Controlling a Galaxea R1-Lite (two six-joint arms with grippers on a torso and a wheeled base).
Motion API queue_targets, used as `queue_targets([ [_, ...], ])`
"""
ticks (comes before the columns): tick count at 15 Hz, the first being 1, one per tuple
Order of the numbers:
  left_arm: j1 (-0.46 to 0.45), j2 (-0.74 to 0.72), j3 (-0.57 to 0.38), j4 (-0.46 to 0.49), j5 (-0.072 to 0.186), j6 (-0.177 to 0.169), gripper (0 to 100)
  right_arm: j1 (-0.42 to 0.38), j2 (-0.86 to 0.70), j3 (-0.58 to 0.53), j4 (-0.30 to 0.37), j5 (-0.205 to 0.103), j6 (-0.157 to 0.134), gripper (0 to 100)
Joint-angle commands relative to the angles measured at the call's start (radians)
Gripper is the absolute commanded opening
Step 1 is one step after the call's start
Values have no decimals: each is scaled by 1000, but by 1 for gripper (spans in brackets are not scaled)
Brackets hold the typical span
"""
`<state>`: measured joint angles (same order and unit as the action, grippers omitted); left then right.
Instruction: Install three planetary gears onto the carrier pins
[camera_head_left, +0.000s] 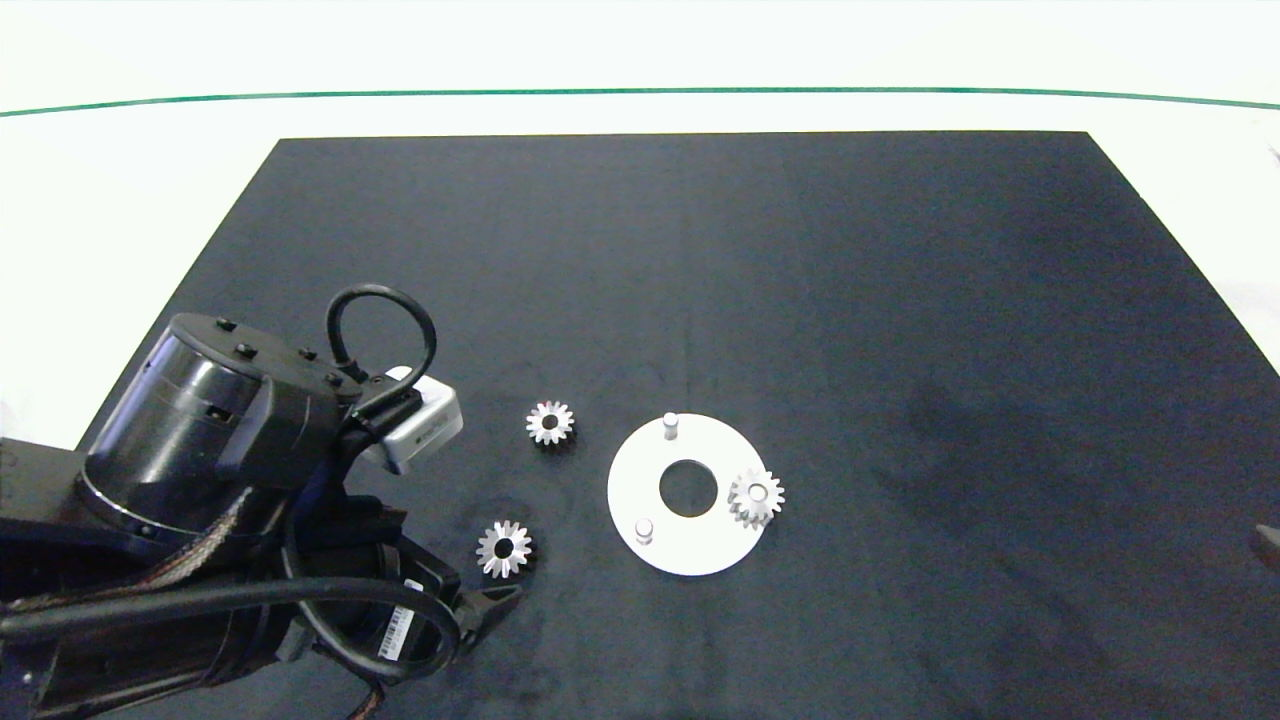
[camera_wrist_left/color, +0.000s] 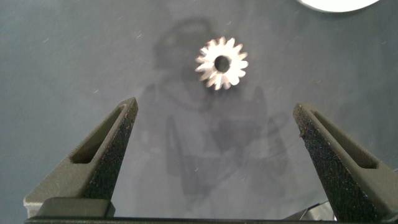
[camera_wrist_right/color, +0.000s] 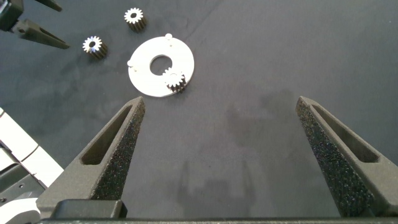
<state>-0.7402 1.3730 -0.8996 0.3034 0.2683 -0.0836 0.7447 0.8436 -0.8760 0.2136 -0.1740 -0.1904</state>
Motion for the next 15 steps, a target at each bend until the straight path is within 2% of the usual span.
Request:
queue_targets([
  [1, -56, 26, 10, -18, 8, -33, 100, 1, 6, 0, 0, -1, -1, 100],
  [3, -64, 49, 14, -35, 20, -38, 100, 1, 5, 2, 1, -1, -1, 100],
  [5, -61, 69, 48, -136, 28, -34, 100, 2, 5, 3, 1, -1, -1, 100],
  [7, -61, 109, 82, -241, 92, -33, 100, 2, 3, 3, 1, -1, -1, 100],
  [8, -61, 123, 91, -268, 101, -31, 100, 4, 5, 5, 1, -1, -1, 100],
  [15, -56, 133, 102, -271, 101, -28, 100, 9, 0, 12, 1, 4, -1, 100],
])
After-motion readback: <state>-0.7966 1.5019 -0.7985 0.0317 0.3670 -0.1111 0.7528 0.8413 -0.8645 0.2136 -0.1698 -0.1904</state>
